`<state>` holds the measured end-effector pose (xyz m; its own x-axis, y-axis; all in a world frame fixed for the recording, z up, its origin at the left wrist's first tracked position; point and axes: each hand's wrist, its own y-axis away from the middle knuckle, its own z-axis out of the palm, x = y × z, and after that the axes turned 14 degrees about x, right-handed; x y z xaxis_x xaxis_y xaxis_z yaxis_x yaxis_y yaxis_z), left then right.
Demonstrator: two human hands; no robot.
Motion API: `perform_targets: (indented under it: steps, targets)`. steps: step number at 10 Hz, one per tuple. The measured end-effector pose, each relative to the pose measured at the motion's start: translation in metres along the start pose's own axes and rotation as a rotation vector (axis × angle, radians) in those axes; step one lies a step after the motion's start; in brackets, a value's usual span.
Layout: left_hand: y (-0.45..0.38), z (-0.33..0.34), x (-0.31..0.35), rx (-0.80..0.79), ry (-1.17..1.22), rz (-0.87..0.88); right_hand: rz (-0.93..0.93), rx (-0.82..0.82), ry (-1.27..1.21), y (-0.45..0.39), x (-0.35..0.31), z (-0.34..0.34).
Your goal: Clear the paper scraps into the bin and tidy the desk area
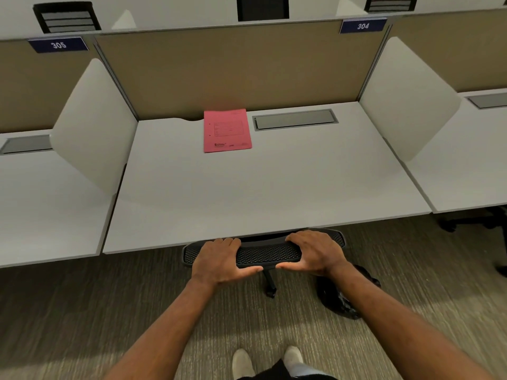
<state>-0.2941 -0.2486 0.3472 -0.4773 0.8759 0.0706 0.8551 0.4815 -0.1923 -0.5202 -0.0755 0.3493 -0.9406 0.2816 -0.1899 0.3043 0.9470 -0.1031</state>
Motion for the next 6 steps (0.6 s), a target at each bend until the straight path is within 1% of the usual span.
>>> perform_targets:
  steps: [3, 5, 6]
  targets:
    - [0.000, 0.000, 0.000, 0.000, 0.022, -0.023, -0.003, 0.011, -0.014, 0.000, 0.001, 0.002]
    - [-0.003, -0.005, -0.010, -0.066, 0.089, -0.036, -0.011, -0.073, -0.121, -0.011, -0.006, -0.012]
    - [-0.014, -0.014, -0.019, -0.078, 0.097, -0.044, 0.032, -0.014, -0.169, -0.020, -0.005, -0.019]
